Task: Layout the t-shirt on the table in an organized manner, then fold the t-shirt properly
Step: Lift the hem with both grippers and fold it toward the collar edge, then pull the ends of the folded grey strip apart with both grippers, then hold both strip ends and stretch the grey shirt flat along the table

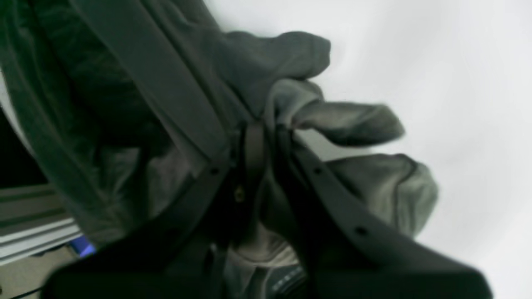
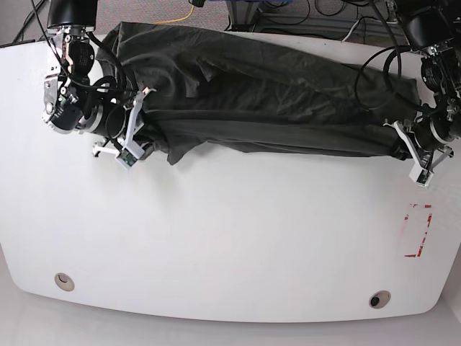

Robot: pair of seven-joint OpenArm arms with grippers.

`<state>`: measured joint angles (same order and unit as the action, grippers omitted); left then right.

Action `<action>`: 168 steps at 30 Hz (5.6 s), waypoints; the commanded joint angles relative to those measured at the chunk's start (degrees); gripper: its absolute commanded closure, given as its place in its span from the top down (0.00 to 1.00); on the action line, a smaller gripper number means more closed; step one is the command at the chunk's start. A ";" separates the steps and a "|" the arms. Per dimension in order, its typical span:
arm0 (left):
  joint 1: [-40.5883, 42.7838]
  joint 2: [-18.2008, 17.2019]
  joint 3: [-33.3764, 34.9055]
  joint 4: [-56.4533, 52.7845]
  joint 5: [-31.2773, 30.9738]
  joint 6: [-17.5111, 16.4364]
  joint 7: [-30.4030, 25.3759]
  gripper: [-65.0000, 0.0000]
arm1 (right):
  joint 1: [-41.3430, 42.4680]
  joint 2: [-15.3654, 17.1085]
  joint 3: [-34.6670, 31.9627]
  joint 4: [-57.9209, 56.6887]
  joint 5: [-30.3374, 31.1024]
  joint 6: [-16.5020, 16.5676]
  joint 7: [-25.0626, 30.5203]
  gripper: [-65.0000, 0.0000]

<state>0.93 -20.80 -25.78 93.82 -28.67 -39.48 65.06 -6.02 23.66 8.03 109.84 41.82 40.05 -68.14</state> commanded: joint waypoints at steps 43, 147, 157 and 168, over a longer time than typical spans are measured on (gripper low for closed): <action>4.13 -10.63 -3.10 0.99 0.23 -0.52 2.06 0.50 | -15.65 1.18 20.23 5.98 13.87 -0.05 0.49 0.90; 1.14 -5.36 12.02 -16.41 0.49 -0.52 -1.28 0.12 | 15.12 -3.66 14.60 -6.85 -10.66 -0.05 -6.45 0.12; 1.14 -5.36 12.02 -16.41 0.49 -0.52 -1.28 0.11 | 16.26 -4.72 14.60 -14.06 -14.61 -0.05 -0.12 0.78; 1.14 -5.36 12.02 -16.41 0.49 -0.52 -1.28 0.11 | 16.70 -5.86 14.87 -27.69 -15.14 -0.05 6.56 0.66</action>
<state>1.72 -25.32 -13.78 77.45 -31.14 -40.36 60.55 9.32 16.86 22.59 82.89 25.69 39.92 -63.88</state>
